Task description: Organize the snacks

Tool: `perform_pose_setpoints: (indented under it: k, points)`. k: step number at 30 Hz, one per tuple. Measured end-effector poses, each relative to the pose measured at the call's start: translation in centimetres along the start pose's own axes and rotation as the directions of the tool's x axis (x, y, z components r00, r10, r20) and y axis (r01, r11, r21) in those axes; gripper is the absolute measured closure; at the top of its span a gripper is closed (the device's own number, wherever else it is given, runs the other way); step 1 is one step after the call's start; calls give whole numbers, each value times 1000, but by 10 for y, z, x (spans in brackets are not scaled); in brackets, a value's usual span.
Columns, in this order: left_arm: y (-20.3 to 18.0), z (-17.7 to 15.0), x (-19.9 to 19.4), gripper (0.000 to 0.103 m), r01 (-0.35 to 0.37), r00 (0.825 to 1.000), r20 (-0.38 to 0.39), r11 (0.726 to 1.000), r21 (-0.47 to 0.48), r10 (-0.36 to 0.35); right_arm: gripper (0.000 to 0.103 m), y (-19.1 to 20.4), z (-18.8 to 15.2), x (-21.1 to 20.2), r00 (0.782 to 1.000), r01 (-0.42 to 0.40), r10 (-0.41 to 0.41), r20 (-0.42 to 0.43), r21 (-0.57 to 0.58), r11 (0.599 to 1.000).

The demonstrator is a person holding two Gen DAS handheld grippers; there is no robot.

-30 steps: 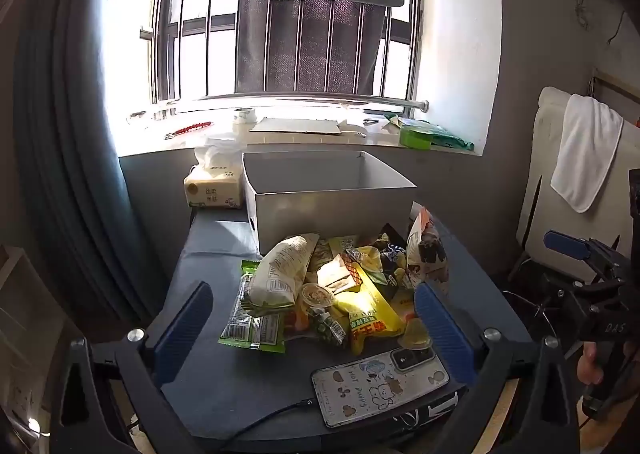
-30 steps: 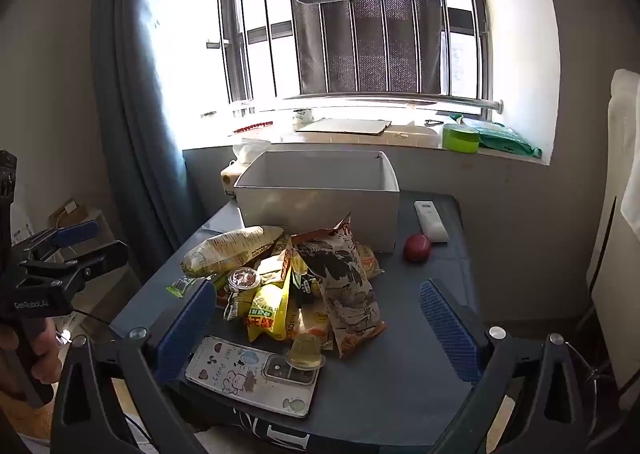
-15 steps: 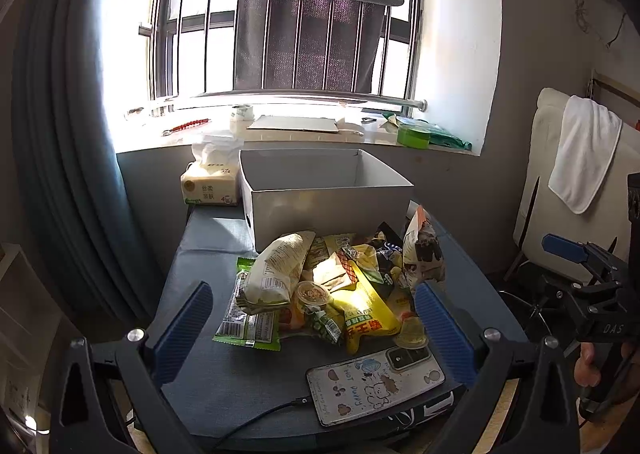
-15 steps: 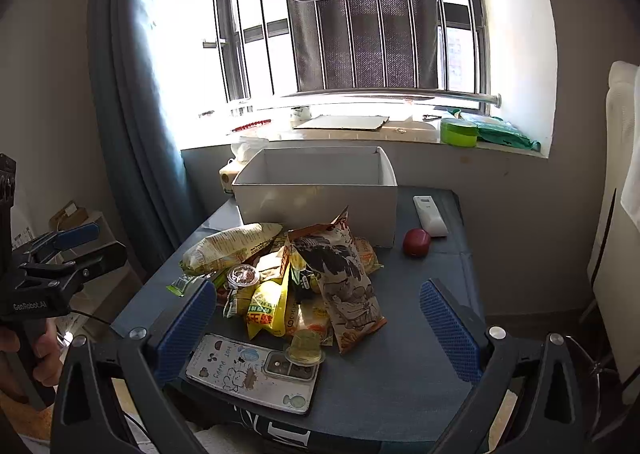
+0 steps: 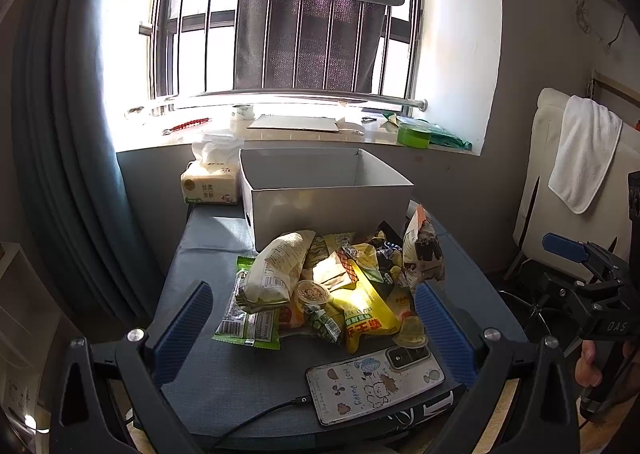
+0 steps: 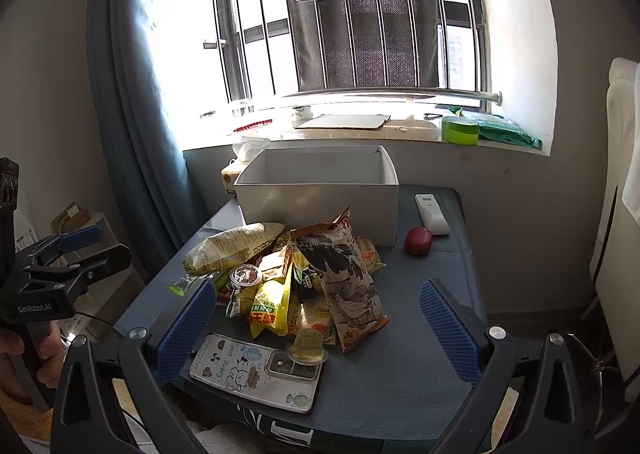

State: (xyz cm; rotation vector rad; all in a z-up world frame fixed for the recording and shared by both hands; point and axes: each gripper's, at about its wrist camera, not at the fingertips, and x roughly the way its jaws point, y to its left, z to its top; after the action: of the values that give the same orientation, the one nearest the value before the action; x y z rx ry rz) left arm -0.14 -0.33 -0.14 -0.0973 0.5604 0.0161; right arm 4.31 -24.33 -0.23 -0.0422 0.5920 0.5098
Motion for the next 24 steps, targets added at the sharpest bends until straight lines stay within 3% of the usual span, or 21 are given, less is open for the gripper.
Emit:
perform_pose_setpoints:
  k: [24]
  points:
    - [-1,0,2,0,-2,1000,-14,1000,5,2,0,0,-2,1,1000,5,-5,-6,-3,1000]
